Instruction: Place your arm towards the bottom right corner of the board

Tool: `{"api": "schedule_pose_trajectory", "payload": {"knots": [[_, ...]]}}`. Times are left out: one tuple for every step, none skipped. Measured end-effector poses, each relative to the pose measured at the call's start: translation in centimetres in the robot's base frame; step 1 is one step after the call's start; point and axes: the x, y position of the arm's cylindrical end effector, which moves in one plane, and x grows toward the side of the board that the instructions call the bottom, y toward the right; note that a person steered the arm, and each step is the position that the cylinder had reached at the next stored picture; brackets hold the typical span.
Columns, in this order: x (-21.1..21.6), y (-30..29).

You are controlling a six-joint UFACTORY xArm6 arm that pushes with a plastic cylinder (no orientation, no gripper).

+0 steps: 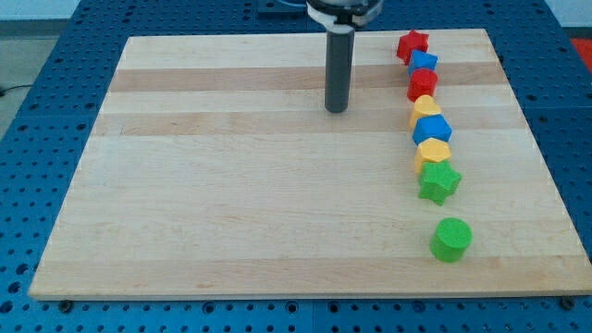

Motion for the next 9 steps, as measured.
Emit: {"api": "schedule_pose_trajectory", "payload": {"knots": [[4.0, -0.9], [7.8, -2.8], [11.9, -3.8], [16.7, -3.8], [19.1, -2.5], [22.0, -1.2], [24.4, 0.9], [24.3, 3.8], [24.3, 14.1]]}}
